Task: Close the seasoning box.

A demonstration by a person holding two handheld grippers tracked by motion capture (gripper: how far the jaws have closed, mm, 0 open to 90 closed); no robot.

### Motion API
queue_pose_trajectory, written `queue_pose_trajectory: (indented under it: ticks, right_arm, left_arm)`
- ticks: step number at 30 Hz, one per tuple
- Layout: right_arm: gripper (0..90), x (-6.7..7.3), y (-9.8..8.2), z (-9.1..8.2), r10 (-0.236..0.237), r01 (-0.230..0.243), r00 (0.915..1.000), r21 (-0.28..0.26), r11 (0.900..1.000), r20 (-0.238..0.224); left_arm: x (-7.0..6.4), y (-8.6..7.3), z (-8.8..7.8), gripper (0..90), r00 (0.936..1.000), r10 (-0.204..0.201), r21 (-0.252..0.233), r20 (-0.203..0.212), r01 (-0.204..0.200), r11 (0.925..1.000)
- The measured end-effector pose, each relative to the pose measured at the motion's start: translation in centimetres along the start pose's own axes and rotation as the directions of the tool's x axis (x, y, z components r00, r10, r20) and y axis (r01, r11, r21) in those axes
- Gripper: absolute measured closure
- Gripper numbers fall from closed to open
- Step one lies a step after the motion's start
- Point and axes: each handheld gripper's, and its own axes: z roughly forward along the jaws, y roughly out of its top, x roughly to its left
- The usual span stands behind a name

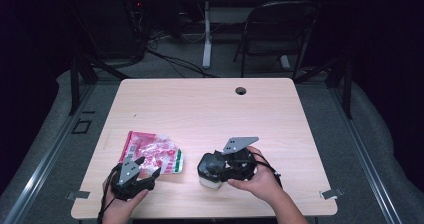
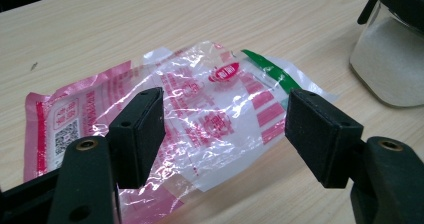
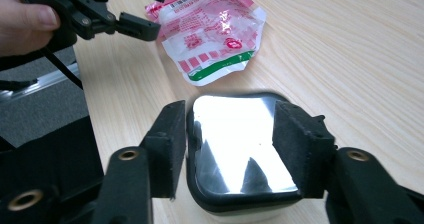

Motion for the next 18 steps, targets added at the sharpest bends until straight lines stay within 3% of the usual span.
queue_pose_trajectory:
  ticks: [4,18]
  right_arm:
    - [43.7,-0.13,0.02,-0.03,0.017,-0.017,0.9997,-0.013,1.000,-0.015]
    - [42.5,-0.44,-0.06,0.10,0.038,-0.037,0.9992,-0.020,0.999,0.012]
  left_arm:
    - [-0.12,0.04,0.23,32.6,0.9999,0.010,0.009,0.002,-0.010,0.9999]
    - [0.08,-0.02,0.70,32.6,1.0000,0.010,0.026,0.000,-0.010,0.9996]
